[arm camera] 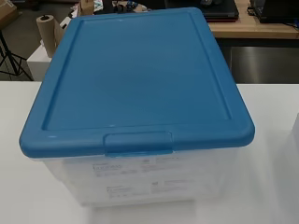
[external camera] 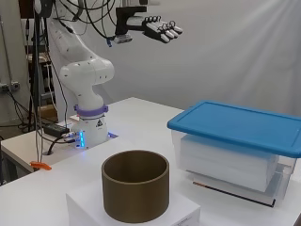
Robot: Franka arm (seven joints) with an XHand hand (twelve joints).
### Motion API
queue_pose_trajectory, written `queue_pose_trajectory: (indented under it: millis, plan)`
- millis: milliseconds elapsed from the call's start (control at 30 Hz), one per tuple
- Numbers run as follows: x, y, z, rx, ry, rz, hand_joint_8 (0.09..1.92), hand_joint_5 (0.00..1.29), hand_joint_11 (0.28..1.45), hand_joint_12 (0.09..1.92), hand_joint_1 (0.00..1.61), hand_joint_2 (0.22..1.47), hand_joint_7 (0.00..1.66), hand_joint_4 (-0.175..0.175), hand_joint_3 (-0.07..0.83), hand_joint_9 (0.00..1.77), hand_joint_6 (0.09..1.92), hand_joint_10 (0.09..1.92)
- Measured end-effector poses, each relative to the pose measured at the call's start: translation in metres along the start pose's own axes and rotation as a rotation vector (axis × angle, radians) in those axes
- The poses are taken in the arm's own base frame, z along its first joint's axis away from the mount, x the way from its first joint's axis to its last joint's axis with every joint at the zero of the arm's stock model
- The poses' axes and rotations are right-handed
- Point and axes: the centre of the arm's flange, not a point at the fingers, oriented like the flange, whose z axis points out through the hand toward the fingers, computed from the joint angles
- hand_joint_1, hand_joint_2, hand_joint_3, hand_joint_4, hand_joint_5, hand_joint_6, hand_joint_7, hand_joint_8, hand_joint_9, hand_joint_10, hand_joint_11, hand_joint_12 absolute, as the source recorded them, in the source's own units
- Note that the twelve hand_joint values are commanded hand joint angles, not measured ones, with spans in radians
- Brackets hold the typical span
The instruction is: Teleoperate dual arm-hand system to remove items from a box
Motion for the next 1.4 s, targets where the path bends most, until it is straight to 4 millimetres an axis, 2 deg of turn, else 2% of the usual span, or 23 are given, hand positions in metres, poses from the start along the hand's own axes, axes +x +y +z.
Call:
queue_pose_trajectory:
  millis: [167,233,333,400,467,500,633,700,767,800,833,933,1067,1167,1233,1400]
  plan:
    - [0.011,0.0,-0.007,-0.009,0.027,-0.011,0.09,0.13,0.42,0.09,0.25,1.07,0.21,0.036,0.001,0.28,0.09,0.09]
    - [0.012,-0.004,-0.006,-0.017,0.02,-0.017,0.09,0.14,0.42,0.09,0.29,1.02,0.25,0.031,-0.009,0.31,0.09,0.09]
    - [0.021,-0.006,0.0,-0.061,-0.023,-0.032,0.09,0.13,0.42,0.09,0.35,0.92,0.23,0.019,-0.02,0.31,0.09,0.09]
    - [0.025,-0.005,0.019,-0.104,-0.098,-0.049,0.09,0.11,0.42,0.09,0.37,0.85,0.21,0.016,-0.029,0.29,0.09,0.09]
    - [0.032,-0.003,0.053,-0.109,-0.229,-0.077,0.09,0.1,0.41,0.09,0.38,0.82,0.2,0.016,-0.018,0.28,0.09,0.09]
    - [0.036,-0.002,0.063,-0.114,-0.285,-0.092,0.09,0.09,0.41,0.09,0.38,0.81,0.2,0.016,-0.013,0.28,0.09,0.09]
    - [0.054,0.003,0.069,-0.173,-0.408,-0.136,0.09,0.05,0.4,0.09,0.33,0.83,0.17,0.007,0.003,0.25,0.09,0.09]
    - [0.057,0.005,0.075,-0.197,-0.418,-0.133,0.09,0.02,0.38,0.09,0.3,0.84,0.13,-0.002,0.005,0.23,0.09,0.09]
    - [0.055,0.007,0.099,-0.21,-0.475,-0.121,0.09,0.0,0.37,0.09,0.25,0.85,0.06,-0.022,0.008,0.19,0.09,0.09]
    - [0.054,0.006,0.122,-0.22,-0.539,-0.098,0.09,0.0,0.36,0.09,0.22,0.85,0.04,-0.035,0.009,0.18,0.09,0.09]
    - [0.054,0.005,0.135,-0.236,-0.578,-0.076,0.09,0.0,0.36,0.09,0.22,0.85,0.03,-0.045,0.007,0.17,0.09,0.09]
    - [0.058,0.006,0.151,-0.296,-0.631,-0.023,0.09,0.0,0.35,0.09,0.26,0.82,0.0,-0.058,-0.008,0.14,0.09,0.09]
    - [0.056,0.01,0.168,-0.373,-0.668,-0.02,0.09,0.0,0.34,0.09,0.35,0.82,0.0,-0.057,-0.004,0.11,0.09,0.09]
    - [0.053,0.02,0.177,-0.438,-0.627,-0.008,0.09,0.02,0.42,0.09,0.37,0.84,0.12,-0.047,0.001,0.3,0.09,0.09]
    - [0.051,0.024,0.174,-0.43,-0.589,-0.026,0.09,0.16,0.51,0.09,0.41,0.86,0.29,-0.026,0.002,0.45,0.09,0.09]
    - [0.043,0.046,0.164,-0.317,-0.365,-0.066,0.09,0.33,0.53,0.09,0.45,0.88,0.44,-0.024,0.002,0.52,0.09,0.09]
